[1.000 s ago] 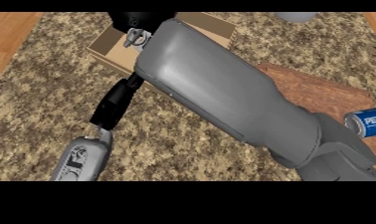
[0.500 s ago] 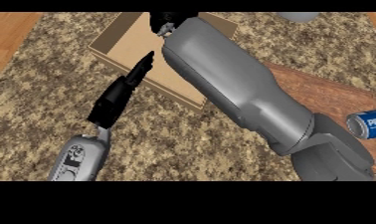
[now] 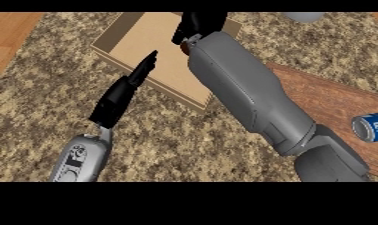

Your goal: Pick the cupcake from the cutting board and place it in the cardboard box

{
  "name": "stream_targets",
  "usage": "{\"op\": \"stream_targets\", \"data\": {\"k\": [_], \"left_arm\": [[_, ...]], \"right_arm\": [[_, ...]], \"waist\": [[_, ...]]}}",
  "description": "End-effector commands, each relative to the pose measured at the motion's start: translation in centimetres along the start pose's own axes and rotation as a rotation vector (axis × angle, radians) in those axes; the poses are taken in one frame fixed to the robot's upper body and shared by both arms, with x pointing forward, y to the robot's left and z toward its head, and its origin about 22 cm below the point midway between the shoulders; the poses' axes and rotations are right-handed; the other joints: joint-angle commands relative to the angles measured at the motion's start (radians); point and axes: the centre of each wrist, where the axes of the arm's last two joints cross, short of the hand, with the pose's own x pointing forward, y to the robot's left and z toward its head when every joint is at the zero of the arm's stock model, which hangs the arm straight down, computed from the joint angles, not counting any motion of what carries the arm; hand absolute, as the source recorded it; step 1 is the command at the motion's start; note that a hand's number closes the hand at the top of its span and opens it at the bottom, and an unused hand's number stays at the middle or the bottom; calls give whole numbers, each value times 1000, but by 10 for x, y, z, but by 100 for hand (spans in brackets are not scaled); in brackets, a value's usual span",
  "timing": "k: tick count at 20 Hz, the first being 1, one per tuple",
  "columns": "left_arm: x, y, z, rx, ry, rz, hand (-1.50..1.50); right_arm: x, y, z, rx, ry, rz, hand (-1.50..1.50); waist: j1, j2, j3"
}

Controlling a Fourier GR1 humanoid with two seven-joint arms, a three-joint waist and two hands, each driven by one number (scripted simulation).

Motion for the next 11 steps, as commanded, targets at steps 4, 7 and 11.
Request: {"op": "stream_targets", "data": {"k": [4, 7, 11], "left_arm": [[0, 5, 0, 29, 0, -4, 0], [-15, 0, 11, 39, 28, 11, 0], [-11, 11, 16, 54, 33, 10, 0]], "right_arm": [[-1, 1, 7, -185, 9, -379, -150], [-6, -3, 3, -265, 11, -539, -150], [-15, -3, 7, -302, 53, -708, -150]], "waist": [[-18, -10, 1], [-44, -12, 2], [-53, -21, 2]]}}
